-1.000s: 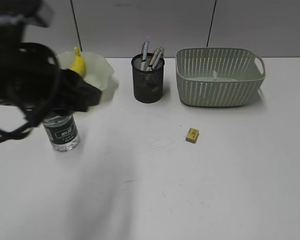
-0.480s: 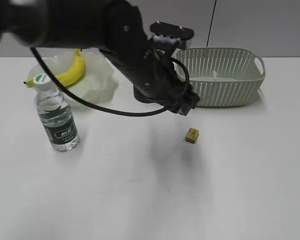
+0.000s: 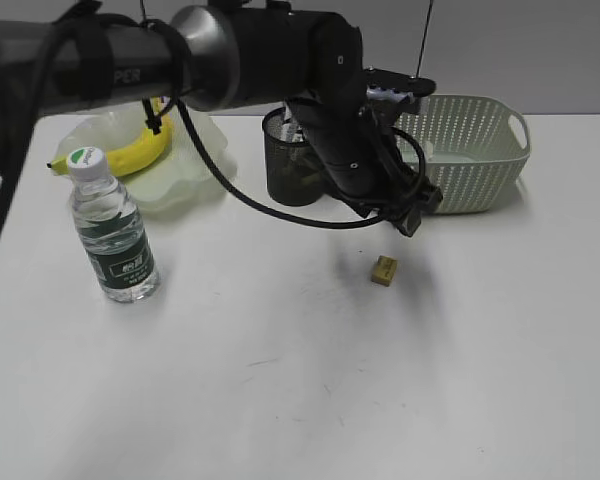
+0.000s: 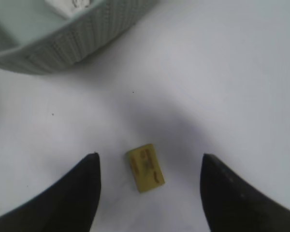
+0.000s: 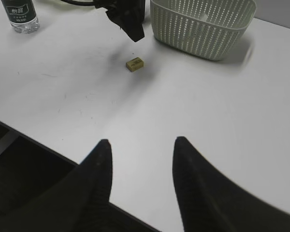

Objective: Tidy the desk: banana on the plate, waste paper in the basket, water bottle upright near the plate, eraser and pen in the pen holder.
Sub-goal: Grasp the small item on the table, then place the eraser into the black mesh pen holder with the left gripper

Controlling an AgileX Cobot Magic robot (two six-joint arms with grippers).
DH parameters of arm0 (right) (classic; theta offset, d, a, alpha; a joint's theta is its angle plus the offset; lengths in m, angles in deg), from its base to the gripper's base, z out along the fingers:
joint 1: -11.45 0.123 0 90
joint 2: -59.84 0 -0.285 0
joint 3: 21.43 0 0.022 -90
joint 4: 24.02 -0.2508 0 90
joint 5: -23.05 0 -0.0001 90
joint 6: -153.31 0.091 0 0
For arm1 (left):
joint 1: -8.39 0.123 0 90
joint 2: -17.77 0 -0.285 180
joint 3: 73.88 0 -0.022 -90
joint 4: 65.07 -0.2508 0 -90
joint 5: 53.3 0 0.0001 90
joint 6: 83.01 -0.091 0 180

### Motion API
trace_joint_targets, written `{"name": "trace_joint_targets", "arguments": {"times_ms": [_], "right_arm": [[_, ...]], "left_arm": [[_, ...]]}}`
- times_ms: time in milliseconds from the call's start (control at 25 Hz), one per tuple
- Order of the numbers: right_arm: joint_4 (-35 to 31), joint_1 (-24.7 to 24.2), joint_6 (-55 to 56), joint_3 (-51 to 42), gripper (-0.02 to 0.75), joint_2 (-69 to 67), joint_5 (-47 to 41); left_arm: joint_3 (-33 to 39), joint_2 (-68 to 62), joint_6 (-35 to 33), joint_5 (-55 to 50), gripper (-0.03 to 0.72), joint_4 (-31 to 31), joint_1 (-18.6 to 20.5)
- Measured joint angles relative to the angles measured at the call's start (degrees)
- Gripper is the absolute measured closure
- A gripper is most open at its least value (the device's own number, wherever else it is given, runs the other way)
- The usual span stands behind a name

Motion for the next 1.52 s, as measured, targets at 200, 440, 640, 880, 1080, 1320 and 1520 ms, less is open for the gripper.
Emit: {"name": "trace_joint_targets", "arguments": {"times_ms": [200,440,640,880,1080,1320,1520], "right_arm": [[0.00,0.00,0.06,0.00,0.396,0.00,0.00],[0.39,0.00,0.06,0.00,0.396,0.00,0.00],[0.39,0.00,0.07,0.00,0.396,0.00,0.05],[0.39,0.00,0.12,0.00,0.396,0.00,0.05],[0.39,0.00,0.13,0.00,0.396,0.00,0.05],[0.39,0.00,0.18,0.00,0.396,0.00,0.05],[0.39,0.00,0.20,0.00,0.396,0.00,0.05]], "left_arm": [[-5.94,-5.26,0.04,-3.03,0.199,0.09,-0.04],[-7.32,-8.68,0.78,-3.87,0.200,-0.01,-0.32],[-7.42,-10.47,2.31,-3.91,0.200,-1.89,-1.56],[-7.45,-11.11,3.91,-3.86,0.334,-6.47,-2.30],[-7.45,-11.11,4.41,-4.04,0.503,-7.33,-2.30],[-7.45,-8.94,4.55,-6.75,0.503,-6.95,-2.30],[-7.45,-2.31,4.55,-10.21,0.503,-7.00,-2.34]]}}
